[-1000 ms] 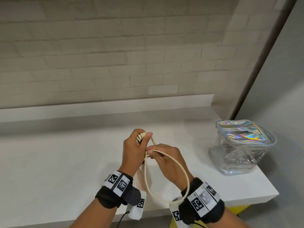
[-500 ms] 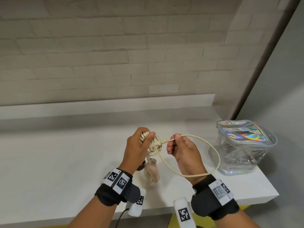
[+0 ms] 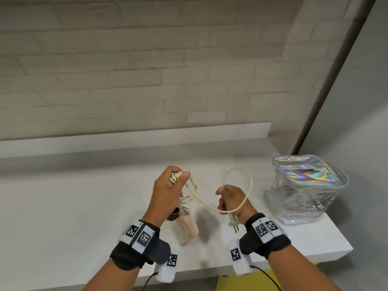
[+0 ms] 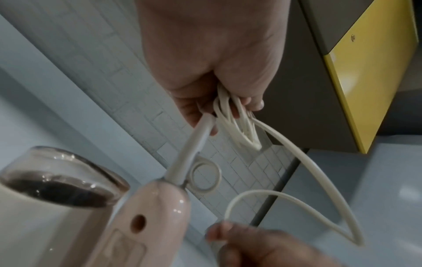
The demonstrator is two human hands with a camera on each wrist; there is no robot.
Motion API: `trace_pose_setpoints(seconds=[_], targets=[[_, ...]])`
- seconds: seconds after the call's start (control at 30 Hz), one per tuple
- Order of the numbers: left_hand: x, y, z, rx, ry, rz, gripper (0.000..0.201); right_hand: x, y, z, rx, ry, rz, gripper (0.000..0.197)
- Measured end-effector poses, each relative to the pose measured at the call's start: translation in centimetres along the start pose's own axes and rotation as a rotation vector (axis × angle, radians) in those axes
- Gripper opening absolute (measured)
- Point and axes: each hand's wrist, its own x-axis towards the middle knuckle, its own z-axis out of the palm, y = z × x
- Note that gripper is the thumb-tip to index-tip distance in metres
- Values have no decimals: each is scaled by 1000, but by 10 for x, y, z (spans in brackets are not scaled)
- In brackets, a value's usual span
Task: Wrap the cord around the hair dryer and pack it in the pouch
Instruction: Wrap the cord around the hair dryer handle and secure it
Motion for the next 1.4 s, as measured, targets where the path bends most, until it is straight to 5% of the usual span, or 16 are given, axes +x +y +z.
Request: trace_pose_setpoints(seconds=[0.13,0.33,0.47,0.57,0.63,0.8,1.03,1.2,1.4], targets=[[1,0,-1,25,51,10,21,12,20,3,-535,-72,-32,21],[1,-3,-7,69,164,-22,25,7,28,-4,-935,-87,-33,39],[4,-5,-11,67,238,-54,26,-23,12,-4,-1215,-228,-98,24],[5,-4,-10,63,234,-55,27,-47,-5,1,-1053,29,-446,26],[5,-3,-5,61,214,-45,27,-52,-13,9,-898,16,-608,33],[1,-4,-2,125,172,35,25,-51,-22,23,-849,-148,-671,17],[-4,-7,-12,335,-97,243,31,-35,-64,3,-714,283,-1043,14],[-8,-2,-3,268,-200,236,33,-21,-81,11,-667,227,-939,9],[-21,-3,10,144,-152,284,23,-6,-57,26,-577,-197,-714,22]])
